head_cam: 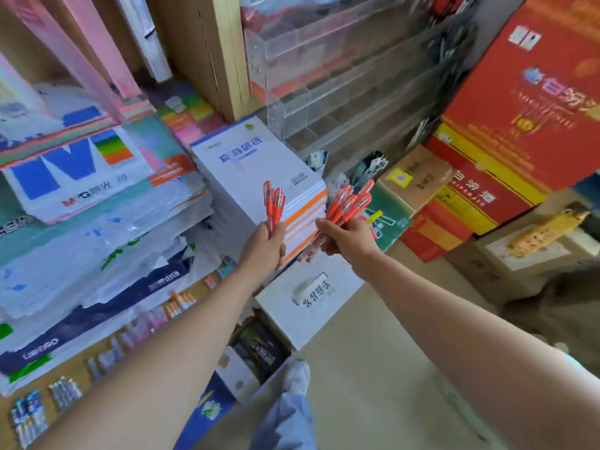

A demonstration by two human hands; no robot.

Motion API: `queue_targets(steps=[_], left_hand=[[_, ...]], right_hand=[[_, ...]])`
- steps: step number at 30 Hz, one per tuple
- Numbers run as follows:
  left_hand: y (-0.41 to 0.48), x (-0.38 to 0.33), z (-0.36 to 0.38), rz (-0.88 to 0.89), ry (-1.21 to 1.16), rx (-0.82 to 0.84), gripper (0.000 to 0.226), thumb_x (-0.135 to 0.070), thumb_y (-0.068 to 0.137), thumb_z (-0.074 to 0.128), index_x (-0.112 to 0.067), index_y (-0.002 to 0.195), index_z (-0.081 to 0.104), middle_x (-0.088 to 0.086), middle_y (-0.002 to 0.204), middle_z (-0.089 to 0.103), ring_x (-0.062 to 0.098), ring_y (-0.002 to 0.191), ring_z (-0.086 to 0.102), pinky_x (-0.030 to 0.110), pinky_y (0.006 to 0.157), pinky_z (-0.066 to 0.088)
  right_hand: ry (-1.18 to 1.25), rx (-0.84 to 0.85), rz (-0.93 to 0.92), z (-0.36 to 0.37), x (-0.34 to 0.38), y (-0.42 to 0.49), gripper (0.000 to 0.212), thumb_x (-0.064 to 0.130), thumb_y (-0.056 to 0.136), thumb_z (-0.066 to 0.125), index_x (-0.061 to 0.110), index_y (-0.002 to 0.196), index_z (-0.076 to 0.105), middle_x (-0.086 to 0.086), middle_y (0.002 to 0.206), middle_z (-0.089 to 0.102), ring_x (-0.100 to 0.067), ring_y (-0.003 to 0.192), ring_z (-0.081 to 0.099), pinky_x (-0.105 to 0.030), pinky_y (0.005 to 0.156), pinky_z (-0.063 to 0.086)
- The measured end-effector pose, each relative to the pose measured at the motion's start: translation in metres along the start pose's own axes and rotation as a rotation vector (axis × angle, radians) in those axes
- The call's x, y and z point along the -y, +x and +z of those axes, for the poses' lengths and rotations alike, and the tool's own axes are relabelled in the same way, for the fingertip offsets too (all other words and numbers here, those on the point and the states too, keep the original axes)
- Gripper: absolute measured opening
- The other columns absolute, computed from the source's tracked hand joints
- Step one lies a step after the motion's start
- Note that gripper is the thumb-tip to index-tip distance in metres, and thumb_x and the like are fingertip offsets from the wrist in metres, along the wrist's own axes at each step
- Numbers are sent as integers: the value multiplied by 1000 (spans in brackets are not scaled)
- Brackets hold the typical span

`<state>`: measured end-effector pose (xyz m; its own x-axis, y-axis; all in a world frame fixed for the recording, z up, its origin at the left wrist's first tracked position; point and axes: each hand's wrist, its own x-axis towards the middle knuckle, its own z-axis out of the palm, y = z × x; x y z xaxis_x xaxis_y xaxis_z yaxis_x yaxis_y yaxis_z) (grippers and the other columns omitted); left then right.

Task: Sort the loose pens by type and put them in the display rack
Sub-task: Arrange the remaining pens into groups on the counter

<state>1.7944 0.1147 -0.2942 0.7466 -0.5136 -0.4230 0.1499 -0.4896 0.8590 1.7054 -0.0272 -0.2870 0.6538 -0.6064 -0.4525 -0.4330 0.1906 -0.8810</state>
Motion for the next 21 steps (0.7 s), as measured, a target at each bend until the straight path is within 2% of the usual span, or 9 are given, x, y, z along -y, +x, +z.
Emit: queue_targets(steps=[2,5,10,15,17,19,21], left_hand=[[29,-15,10,24,18,-52,30,-37,101,41,-18,78,45,0,60,52,18,48,46,31,54,41],[65,-36,22,38,34,-68,31,-38,101,39,-19,76,43,0,64,54,18,52,48,31,53,40],[115,-76,33,79,8,-136,27,-35,101,38,-22,79,44,1,69,56,18,61,52,35,61,45],[151,-107,39,78,17,-194,15,-31,102,39,-22,91,45,4,83,60,14,66,55,32,63,48],[161,-117,41,60,19,-252,13,-30,102,39,-19,99,45,11,91,61,20,71,56,34,61,46],[166,-126,43,41,41,-331,18,-32,101,39,-15,101,44,17,96,61,31,80,58,43,70,48],[168,-137,43,24,59,-410,26,-36,100,40,-11,101,45,17,94,58,35,85,58,49,79,48]], right_hand=[[-7,-10,16,-14,16,30,21,19,88,70,6,73,61,-9,60,59,-14,45,55,-27,54,52],[-1,-14,21,-31,40,69,20,20,87,70,4,78,63,-11,65,61,-10,44,55,-21,50,52],[-23,52,-4,-47,79,134,20,21,86,71,3,81,65,-19,76,66,-15,49,56,-27,54,52],[-67,150,-70,-53,120,191,26,20,86,71,-5,85,66,-15,69,64,-10,42,48,-21,40,41],[-73,194,-94,-54,138,209,23,20,86,71,0,78,65,-13,65,62,-10,40,47,-22,40,40],[-68,222,-103,-56,156,225,19,20,85,72,7,73,65,-10,65,64,-11,44,51,-22,44,43],[-71,260,-122,-56,175,237,16,19,84,73,8,75,66,-10,69,67,-11,49,56,-23,51,49]])
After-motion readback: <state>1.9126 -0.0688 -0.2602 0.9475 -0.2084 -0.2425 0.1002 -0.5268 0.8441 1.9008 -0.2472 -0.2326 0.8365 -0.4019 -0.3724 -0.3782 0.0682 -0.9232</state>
